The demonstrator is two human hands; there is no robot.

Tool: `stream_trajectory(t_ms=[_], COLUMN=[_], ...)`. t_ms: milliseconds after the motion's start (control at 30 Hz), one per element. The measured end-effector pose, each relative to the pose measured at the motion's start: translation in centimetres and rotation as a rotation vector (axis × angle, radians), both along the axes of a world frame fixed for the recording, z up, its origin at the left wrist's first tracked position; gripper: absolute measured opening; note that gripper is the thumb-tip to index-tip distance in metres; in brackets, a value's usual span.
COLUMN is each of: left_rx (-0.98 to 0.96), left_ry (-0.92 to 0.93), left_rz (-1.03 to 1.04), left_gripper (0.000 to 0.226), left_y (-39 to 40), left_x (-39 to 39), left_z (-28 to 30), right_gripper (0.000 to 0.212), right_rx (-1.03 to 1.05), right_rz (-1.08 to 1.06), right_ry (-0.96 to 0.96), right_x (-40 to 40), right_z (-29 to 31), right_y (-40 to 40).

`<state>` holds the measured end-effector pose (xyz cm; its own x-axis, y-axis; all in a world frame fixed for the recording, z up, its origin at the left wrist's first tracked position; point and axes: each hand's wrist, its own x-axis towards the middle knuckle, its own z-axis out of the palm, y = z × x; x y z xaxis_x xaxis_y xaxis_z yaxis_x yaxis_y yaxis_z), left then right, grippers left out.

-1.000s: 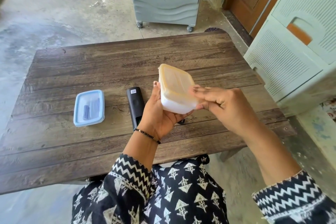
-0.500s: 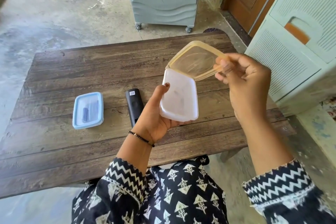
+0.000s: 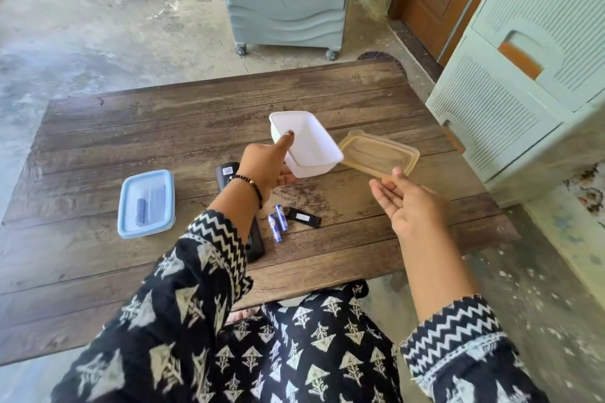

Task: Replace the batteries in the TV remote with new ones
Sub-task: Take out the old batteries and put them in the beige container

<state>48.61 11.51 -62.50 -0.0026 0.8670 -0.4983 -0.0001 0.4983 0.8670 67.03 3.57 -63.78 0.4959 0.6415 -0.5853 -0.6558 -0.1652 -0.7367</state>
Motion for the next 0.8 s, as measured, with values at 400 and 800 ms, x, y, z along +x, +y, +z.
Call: stream_trajectory(t_ms=[400, 800], left_rx=[0.104, 0.326], left_ry=[0.356, 1.199], left_rz=[-0.019, -0.631], left_gripper=[0.025, 0.054], left_y=[1.3, -7.1], left_x=[-0.9, -4.4], left_z=[-1.2, 1.3], right_gripper=[0.007, 0.036], right_rx=[-0.148, 0.156], right_rz=[0.251, 1.137], right_ry=[-0.142, -1.462], right_x=[-1.8, -6.7], right_z=[-0.4, 1.6], right_y=[-2.9, -2.1])
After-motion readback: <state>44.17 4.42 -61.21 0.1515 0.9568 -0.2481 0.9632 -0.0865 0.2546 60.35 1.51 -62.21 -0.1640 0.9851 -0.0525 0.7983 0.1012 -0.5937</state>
